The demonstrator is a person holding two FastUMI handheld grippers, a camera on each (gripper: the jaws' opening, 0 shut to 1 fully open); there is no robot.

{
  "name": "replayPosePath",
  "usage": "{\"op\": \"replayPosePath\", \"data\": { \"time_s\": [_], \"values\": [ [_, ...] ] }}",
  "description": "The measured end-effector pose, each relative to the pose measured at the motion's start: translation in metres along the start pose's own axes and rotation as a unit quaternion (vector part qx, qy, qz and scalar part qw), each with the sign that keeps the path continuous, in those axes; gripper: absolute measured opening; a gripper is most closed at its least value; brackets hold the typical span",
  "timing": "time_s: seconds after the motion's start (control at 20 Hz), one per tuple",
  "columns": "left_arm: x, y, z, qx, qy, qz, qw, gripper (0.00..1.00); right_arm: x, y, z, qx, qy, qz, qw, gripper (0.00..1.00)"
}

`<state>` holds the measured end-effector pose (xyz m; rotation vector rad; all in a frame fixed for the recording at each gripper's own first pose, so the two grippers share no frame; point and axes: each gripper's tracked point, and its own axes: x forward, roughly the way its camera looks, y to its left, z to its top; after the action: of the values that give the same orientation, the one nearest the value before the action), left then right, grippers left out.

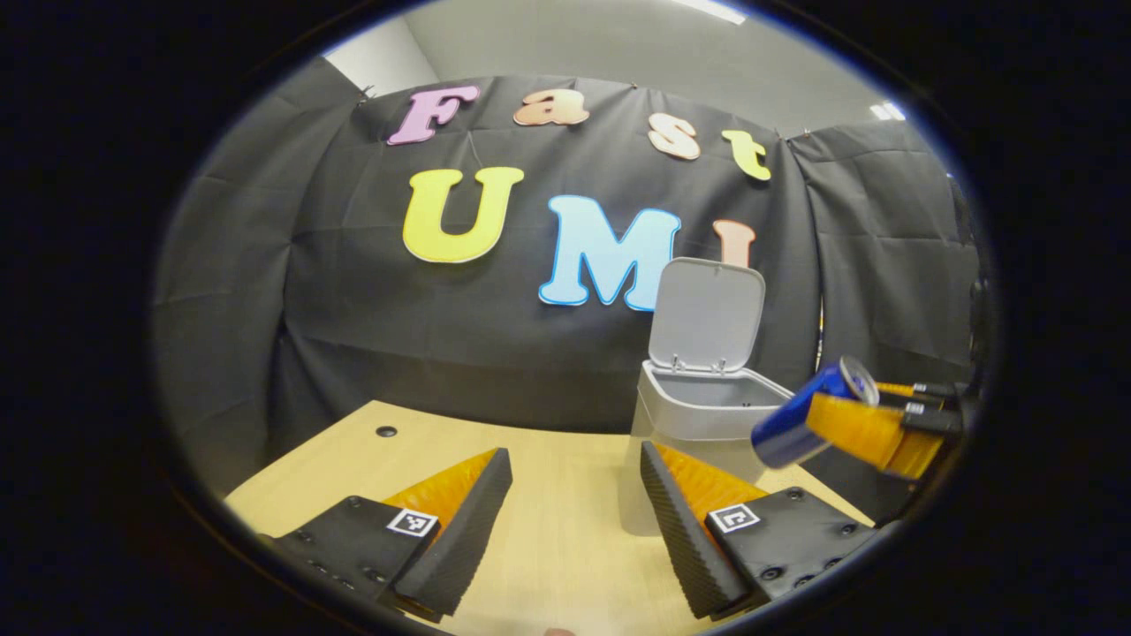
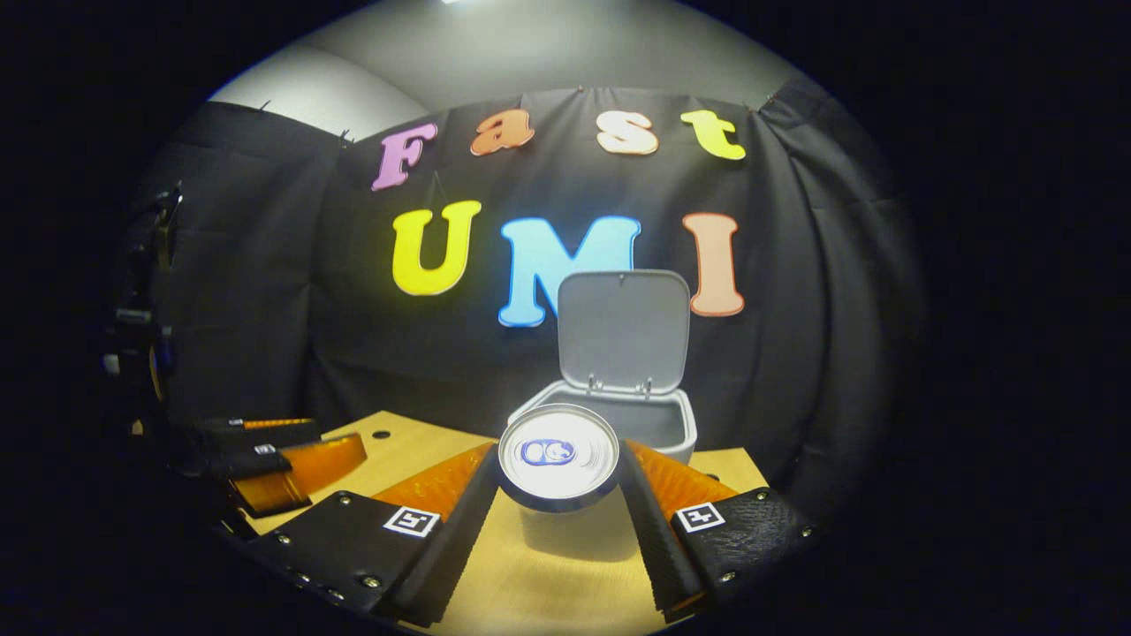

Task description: Press the lid of the desktop garbage bin to open it, pick up the crumpled paper on the desktop and throw it into the bin, then pick up the pop can on the desktop and drop it into the bin, and finally close the garbage bin lid.

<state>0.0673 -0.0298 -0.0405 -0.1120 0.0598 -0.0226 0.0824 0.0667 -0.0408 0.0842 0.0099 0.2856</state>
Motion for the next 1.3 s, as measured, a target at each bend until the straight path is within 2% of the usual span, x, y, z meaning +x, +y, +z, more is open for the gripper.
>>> {"op": "replayPosePath", "data": {
  "time_s": [0.05, 0.1, 0.2, 0.5, 0.65, 0.7, 0.75, 0.9, 1.1, 1.15, 1.3],
  "values": [
    [0.001, -0.001, -0.002, -0.001, 0.003, 0.000, 1.000, 0.95, 0.005, -0.006, 0.011, -0.004, -0.021, -0.008, 1.000, 0.82],
    [0.001, -0.001, -0.002, -0.002, 0.005, -0.001, 1.000, 1.00, 0.011, -0.013, 0.020, -0.008, -0.036, -0.017, 0.999, 0.82],
    [0.002, -0.001, -0.002, -0.003, 0.003, 0.000, 1.000, 0.89, 0.023, -0.024, 0.029, -0.017, -0.055, -0.033, 0.998, 0.82],
    [0.002, 0.001, 0.002, -0.001, -0.004, 0.002, 1.000, 0.89, 0.049, -0.054, 0.028, -0.064, -0.058, -0.078, 0.993, 0.82],
    [0.002, 0.002, 0.001, -0.003, -0.004, 0.005, 1.000, 0.89, 0.057, -0.061, 0.019, -0.085, -0.046, -0.087, 0.992, 0.82],
    [0.001, 0.002, 0.002, -0.003, -0.003, 0.006, 1.000, 0.95, 0.061, -0.062, 0.016, -0.090, -0.041, -0.088, 0.991, 0.82],
    [0.001, 0.002, 0.001, -0.003, -0.003, 0.006, 1.000, 0.89, 0.062, -0.064, 0.013, -0.093, -0.040, -0.090, 0.991, 0.82],
    [0.001, 0.001, 0.000, -0.001, -0.003, 0.007, 1.000, 1.00, 0.071, -0.068, 0.004, -0.094, -0.026, -0.092, 0.991, 0.82],
    [0.001, 0.001, 0.001, 0.003, -0.002, 0.010, 1.000, 0.92, 0.073, -0.071, -0.008, -0.088, -0.009, -0.092, 0.992, 0.82],
    [0.001, 0.000, 0.000, 0.003, -0.002, 0.011, 1.000, 0.95, 0.074, -0.072, -0.010, -0.089, -0.007, -0.095, 0.991, 0.82],
    [0.000, -0.002, 0.000, 0.006, -0.001, 0.010, 1.000, 0.95, 0.077, -0.074, -0.013, -0.085, -0.001, -0.095, 0.992, 0.83]
  ]
}}
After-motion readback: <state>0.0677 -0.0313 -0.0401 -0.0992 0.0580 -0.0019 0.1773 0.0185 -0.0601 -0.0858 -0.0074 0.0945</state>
